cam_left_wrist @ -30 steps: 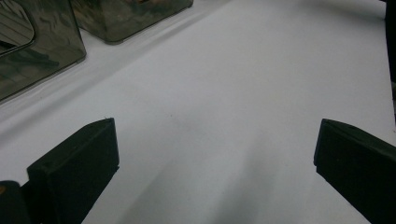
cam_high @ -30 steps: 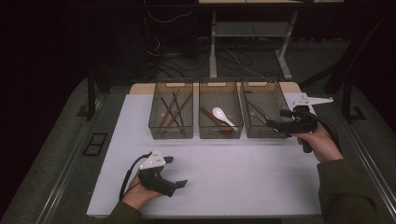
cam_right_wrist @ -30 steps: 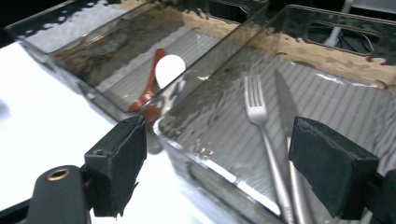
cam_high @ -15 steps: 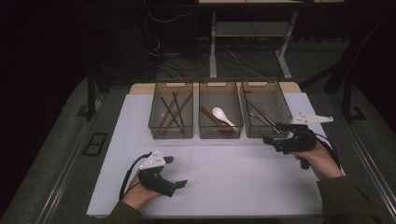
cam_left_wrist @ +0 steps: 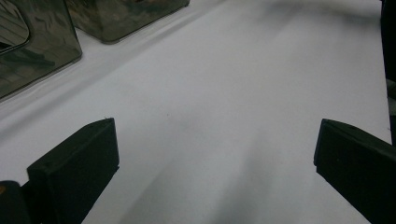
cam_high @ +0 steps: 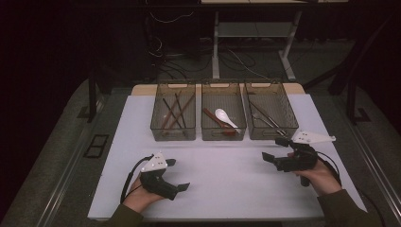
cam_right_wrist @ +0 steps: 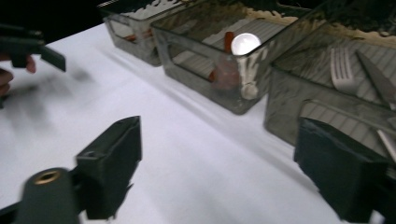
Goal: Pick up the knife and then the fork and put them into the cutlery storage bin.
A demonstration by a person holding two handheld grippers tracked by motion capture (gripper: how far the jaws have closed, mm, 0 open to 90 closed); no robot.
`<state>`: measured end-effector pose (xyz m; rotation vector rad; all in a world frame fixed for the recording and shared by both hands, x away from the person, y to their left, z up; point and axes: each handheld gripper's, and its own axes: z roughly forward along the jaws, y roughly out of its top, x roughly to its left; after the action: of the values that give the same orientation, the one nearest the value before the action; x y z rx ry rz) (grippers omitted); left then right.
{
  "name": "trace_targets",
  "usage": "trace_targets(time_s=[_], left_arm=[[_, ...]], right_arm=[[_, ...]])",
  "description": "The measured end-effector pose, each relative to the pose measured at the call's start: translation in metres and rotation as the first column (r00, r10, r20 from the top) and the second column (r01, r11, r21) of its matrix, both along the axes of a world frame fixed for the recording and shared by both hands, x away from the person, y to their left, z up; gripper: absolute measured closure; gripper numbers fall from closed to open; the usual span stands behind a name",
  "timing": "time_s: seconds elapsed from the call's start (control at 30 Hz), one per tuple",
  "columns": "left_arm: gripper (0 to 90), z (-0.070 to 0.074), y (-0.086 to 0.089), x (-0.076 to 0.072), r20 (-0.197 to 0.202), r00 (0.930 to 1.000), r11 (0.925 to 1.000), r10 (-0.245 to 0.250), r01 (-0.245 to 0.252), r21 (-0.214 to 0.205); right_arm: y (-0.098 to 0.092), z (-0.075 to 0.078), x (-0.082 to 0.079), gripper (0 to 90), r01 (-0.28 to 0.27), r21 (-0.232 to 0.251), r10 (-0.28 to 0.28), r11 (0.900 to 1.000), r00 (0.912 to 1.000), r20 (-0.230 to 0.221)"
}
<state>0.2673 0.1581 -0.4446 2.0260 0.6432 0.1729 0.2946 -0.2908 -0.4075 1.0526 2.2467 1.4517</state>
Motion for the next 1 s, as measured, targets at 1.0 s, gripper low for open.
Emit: trace_targets(time_s=[1.0], left_arm=[[0.0, 0.002, 0.001, -0.002, 0.005, 1.0, 1.0, 0.008, -0.008, 0.003]], right_arm=[[-0.011, -0.042, -0.038, 13.4, -0.016, -0.034, 0.016, 0.9993, 0.9998, -0.01]])
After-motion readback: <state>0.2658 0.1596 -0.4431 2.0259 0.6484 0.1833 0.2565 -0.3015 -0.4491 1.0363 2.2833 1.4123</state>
